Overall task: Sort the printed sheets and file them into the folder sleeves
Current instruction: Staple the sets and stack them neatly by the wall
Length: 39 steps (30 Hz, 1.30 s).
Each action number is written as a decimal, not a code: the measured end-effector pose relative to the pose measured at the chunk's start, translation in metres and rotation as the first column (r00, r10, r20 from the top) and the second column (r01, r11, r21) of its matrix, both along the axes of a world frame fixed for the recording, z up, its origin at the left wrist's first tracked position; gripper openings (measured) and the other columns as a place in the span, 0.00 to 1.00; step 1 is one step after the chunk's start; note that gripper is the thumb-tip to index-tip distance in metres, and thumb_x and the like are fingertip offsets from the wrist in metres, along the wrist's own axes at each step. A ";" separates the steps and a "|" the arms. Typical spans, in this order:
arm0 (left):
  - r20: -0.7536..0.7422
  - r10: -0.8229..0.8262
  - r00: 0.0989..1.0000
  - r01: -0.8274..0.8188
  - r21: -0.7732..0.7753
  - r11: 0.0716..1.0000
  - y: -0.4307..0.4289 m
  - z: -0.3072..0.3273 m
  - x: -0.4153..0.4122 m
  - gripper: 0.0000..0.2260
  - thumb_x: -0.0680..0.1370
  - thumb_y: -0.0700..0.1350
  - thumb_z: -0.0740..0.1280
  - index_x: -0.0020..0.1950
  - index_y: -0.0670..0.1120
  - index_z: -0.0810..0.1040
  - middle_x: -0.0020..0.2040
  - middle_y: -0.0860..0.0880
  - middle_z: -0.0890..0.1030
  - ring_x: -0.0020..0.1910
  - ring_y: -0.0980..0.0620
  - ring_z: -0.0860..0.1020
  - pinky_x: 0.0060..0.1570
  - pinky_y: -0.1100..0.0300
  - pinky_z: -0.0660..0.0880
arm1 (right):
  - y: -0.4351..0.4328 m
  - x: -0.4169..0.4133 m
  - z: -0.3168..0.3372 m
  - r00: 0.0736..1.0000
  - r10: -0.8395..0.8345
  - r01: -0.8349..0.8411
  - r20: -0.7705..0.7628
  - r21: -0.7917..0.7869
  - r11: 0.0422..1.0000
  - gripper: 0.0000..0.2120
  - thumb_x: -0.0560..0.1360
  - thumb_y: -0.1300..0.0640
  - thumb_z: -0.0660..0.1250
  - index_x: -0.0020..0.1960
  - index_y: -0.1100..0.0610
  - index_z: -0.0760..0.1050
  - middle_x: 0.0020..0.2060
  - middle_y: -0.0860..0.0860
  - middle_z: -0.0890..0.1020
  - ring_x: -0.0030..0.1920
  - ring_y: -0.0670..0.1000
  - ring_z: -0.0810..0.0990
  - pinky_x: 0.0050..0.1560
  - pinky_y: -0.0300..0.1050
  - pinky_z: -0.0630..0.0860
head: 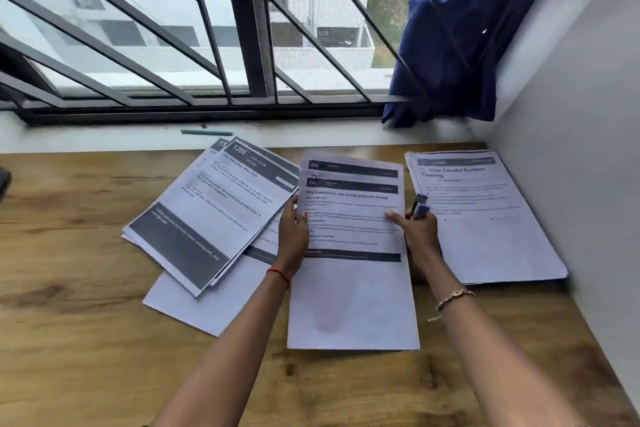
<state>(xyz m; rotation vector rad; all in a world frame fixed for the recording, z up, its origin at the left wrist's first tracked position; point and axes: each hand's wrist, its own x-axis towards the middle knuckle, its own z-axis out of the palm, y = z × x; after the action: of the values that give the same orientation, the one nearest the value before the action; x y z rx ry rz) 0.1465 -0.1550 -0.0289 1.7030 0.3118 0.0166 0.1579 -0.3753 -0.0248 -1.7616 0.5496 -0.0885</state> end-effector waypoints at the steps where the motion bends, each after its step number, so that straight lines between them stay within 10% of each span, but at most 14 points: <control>1: -0.010 0.013 1.000 -0.013 -0.008 1.000 0.001 0.002 0.002 0.12 0.82 0.40 0.54 0.65 0.46 0.68 0.59 0.43 0.77 0.55 0.46 0.78 0.53 0.50 0.78 | -0.001 0.000 -0.001 0.999 -0.029 0.030 -0.016 0.079 0.996 0.20 0.65 0.62 0.77 0.33 0.54 0.65 0.32 0.52 0.72 0.34 0.51 0.71 0.40 0.44 0.69; 6: -0.005 0.036 0.999 -0.036 0.045 0.998 0.008 0.008 0.003 0.12 0.82 0.40 0.55 0.63 0.41 0.71 0.54 0.47 0.77 0.50 0.50 0.77 0.44 0.61 0.75 | -0.003 0.000 0.000 0.995 -0.098 0.101 -0.024 0.223 0.970 0.19 0.65 0.69 0.76 0.32 0.56 0.66 0.30 0.51 0.73 0.28 0.47 0.73 0.30 0.35 0.73; 10: 0.141 -0.018 0.990 -0.039 0.391 0.920 0.015 -0.005 -0.010 0.11 0.81 0.41 0.56 0.51 0.41 0.78 0.48 0.44 0.81 0.46 0.44 0.78 0.42 0.55 0.73 | -0.009 0.001 -0.004 0.991 -0.133 0.131 -0.005 0.188 0.973 0.20 0.64 0.67 0.77 0.31 0.55 0.66 0.27 0.49 0.72 0.23 0.41 0.71 0.33 0.38 0.72; 15: -0.018 -0.095 0.995 0.075 0.764 0.641 0.016 -0.029 -0.050 0.19 0.81 0.48 0.56 0.68 0.39 0.70 0.67 0.39 0.72 0.69 0.42 0.68 0.69 0.47 0.61 | -0.015 -0.001 -0.004 0.997 -0.079 0.077 0.010 0.123 0.989 0.18 0.65 0.68 0.76 0.31 0.56 0.66 0.29 0.52 0.72 0.24 0.42 0.70 0.31 0.36 0.71; 22: -0.184 -0.184 0.965 0.258 0.578 0.774 -0.019 -0.017 -0.058 0.31 0.81 0.56 0.52 0.76 0.39 0.47 0.78 0.44 0.48 0.77 0.50 0.45 0.73 0.56 0.38 | -0.019 -0.001 -0.012 0.996 -0.089 0.090 -0.030 0.047 0.995 0.15 0.65 0.71 0.73 0.32 0.57 0.70 0.32 0.55 0.76 0.39 0.54 0.76 0.47 0.49 0.75; 28: 0.093 -0.044 0.995 0.002 0.405 0.914 -0.020 0.007 -0.031 0.14 0.80 0.44 0.60 0.62 0.38 0.73 0.59 0.39 0.78 0.58 0.40 0.76 0.54 0.57 0.71 | -0.023 0.000 -0.012 0.997 -0.072 0.072 -0.029 -0.005 0.997 0.17 0.67 0.71 0.72 0.31 0.55 0.67 0.31 0.54 0.73 0.39 0.52 0.73 0.44 0.47 0.71; 32: 0.121 -0.160 0.980 0.033 0.691 0.722 0.013 -0.003 -0.019 0.16 0.74 0.33 0.64 0.62 0.36 0.74 0.62 0.36 0.75 0.62 0.35 0.71 0.63 0.46 0.69 | -0.021 0.002 -0.012 0.997 -0.071 0.072 -0.042 0.006 0.997 0.16 0.68 0.70 0.71 0.32 0.56 0.67 0.36 0.56 0.76 0.40 0.53 0.75 0.48 0.48 0.74; 35: -0.208 -0.195 0.958 0.281 0.808 0.518 0.035 -0.015 -0.017 0.23 0.78 0.47 0.62 0.73 0.48 0.63 0.78 0.46 0.51 0.76 0.41 0.45 0.71 0.40 0.46 | -0.016 0.003 -0.010 0.997 -0.070 0.071 -0.038 0.007 0.997 0.16 0.68 0.70 0.71 0.32 0.56 0.67 0.35 0.55 0.75 0.40 0.53 0.74 0.46 0.46 0.73; 39: -0.308 -0.204 0.929 0.367 0.838 0.405 0.049 -0.019 -0.018 0.24 0.81 0.51 0.56 0.76 0.51 0.56 0.78 0.49 0.43 0.76 0.42 0.39 0.68 0.33 0.44 | -0.007 0.004 -0.008 0.997 -0.066 0.067 -0.029 0.037 0.997 0.16 0.68 0.70 0.71 0.32 0.56 0.68 0.34 0.55 0.75 0.39 0.53 0.75 0.47 0.49 0.74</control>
<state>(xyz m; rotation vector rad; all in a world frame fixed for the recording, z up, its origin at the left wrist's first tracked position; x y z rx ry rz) 0.1290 -0.1055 -0.0475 2.8403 0.0968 -0.2669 0.1615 -0.3820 -0.0332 -1.7098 0.6264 -0.0998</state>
